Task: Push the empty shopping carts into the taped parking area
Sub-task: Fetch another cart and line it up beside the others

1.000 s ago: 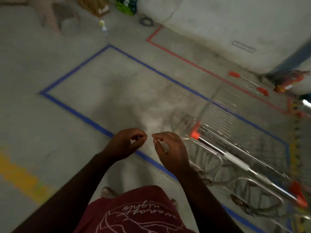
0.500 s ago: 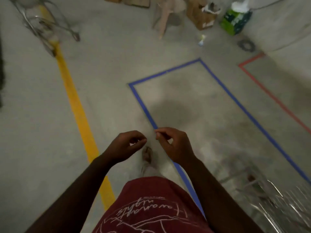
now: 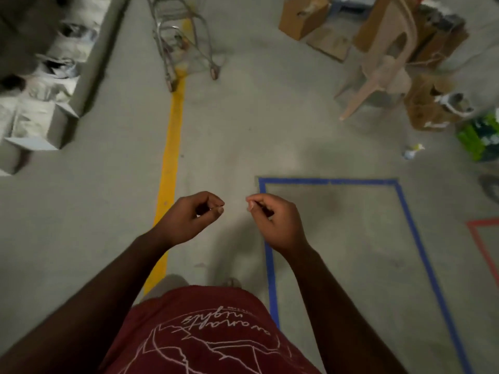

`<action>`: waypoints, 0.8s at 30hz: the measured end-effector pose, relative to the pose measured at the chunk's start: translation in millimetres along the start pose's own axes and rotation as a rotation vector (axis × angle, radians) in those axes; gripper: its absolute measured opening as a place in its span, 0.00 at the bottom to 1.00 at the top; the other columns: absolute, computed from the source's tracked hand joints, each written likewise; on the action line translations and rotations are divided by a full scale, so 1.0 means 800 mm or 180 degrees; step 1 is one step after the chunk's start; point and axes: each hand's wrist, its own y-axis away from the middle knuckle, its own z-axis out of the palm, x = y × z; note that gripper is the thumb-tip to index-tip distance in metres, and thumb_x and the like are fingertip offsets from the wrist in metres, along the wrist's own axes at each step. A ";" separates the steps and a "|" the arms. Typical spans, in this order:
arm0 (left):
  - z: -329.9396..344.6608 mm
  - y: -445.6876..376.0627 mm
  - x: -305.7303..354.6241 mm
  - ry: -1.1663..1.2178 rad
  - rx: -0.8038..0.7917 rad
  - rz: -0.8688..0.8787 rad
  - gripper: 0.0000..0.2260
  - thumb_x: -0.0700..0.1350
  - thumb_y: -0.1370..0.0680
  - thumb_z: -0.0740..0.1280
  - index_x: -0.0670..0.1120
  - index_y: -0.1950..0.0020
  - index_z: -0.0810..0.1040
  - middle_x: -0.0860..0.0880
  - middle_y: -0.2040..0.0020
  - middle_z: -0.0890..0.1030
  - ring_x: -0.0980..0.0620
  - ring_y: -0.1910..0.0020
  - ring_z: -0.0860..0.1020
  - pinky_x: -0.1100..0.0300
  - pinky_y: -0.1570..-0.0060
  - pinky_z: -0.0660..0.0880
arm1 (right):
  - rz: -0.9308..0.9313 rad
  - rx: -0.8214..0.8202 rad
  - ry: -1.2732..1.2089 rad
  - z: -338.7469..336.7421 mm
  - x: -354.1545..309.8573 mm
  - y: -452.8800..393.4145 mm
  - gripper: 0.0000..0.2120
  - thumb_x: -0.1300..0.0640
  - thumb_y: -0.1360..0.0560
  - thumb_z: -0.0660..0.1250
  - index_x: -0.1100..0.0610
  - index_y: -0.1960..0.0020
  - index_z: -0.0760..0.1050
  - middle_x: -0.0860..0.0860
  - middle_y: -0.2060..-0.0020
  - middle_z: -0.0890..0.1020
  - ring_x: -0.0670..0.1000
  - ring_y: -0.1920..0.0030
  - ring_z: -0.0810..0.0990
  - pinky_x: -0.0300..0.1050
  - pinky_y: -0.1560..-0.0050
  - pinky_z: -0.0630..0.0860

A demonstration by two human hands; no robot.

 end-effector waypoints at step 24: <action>-0.529 -0.563 -0.150 0.0087 0.0569 -0.0117 0.01 0.47 0.19 0.72 0.52 0.51 0.82 0.52 0.52 0.85 0.48 0.55 0.83 0.52 0.53 0.80 | -0.0189 -0.0543 -0.0231 0.296 -0.080 -0.776 0.07 0.51 0.19 0.68 0.45 0.43 0.83 0.40 0.55 0.87 0.45 0.54 0.87 0.54 0.53 0.84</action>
